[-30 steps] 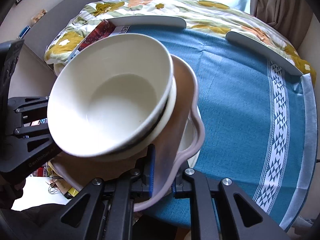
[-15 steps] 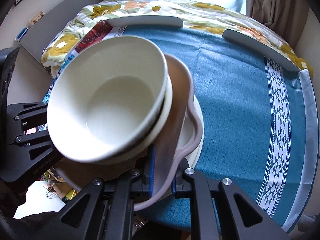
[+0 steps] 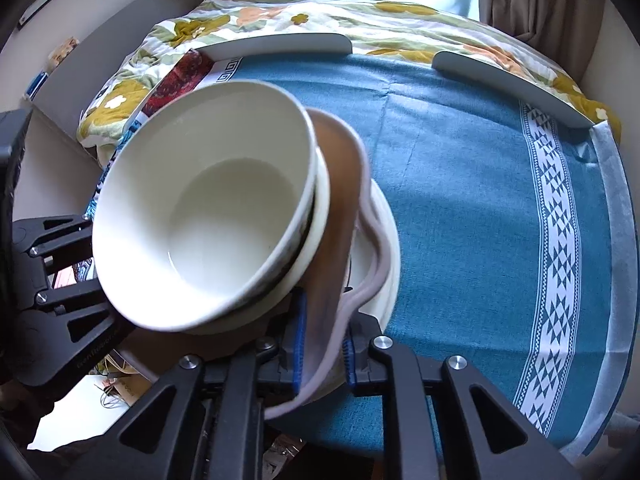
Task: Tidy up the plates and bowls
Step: 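Carry the bowl stack with both grippers and lower it onto the plate stack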
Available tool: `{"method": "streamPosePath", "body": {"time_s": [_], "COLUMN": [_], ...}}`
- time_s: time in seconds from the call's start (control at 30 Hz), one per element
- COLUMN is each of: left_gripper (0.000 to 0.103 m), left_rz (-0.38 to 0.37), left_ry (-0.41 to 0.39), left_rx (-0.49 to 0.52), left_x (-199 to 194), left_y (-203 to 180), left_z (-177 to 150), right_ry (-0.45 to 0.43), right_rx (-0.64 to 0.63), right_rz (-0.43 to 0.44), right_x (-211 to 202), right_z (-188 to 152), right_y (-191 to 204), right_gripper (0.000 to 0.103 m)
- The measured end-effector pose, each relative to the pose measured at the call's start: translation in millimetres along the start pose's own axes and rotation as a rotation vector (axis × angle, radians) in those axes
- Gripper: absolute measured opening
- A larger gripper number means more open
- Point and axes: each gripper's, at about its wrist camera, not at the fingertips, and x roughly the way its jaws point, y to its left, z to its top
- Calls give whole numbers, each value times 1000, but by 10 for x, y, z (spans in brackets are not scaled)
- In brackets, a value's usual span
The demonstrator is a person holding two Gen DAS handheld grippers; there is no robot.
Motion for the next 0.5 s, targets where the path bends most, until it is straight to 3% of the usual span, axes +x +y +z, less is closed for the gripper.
{"method": "streamPosePath", "body": {"time_s": [0.5], "left_gripper": [14], "left_rz": [-77], "left_ry": [188], "left_rx": [122], "left_x": [38], "left_y": [-24], "left_z": [126], "right_ry": [74], "right_rx": [46], "right_rz": [17], "right_x": [-175], "right_z": [21], "right_y": [-1], "right_gripper": [18]}}
